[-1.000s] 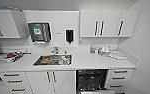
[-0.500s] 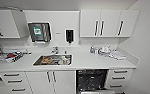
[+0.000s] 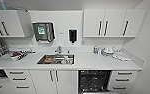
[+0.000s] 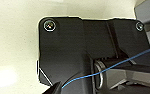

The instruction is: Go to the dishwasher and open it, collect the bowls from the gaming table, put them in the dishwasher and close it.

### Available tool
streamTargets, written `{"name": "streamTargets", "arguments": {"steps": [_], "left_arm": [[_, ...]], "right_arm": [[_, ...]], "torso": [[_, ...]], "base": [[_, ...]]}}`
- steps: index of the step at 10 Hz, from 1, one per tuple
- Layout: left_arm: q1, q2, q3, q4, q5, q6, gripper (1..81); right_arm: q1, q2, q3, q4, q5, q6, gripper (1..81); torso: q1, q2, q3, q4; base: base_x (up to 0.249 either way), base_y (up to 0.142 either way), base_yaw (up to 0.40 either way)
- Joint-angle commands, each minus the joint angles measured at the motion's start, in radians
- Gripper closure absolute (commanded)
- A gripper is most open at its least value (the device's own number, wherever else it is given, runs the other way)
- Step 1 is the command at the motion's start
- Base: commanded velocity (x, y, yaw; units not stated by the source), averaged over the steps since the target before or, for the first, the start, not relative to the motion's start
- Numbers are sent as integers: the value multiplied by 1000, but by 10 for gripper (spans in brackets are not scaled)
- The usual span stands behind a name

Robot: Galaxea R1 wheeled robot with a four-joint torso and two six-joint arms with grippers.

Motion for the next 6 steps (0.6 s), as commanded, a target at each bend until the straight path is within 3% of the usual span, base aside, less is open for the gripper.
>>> {"name": "streamTargets", "arguments": {"steps": [1,6], "left_arm": [[-45,-5,2,-6,52,4,10],[-45,-8,-1,-1,55,2,10]], "right_arm": [[49,2,5,-9,-51,-4,10],[50,-2,0,-5,-45,0,10]], "torso": [[0,0,0,0],[0,0,0,0]], "base": [[0,0,152],[0,0,152]]}}
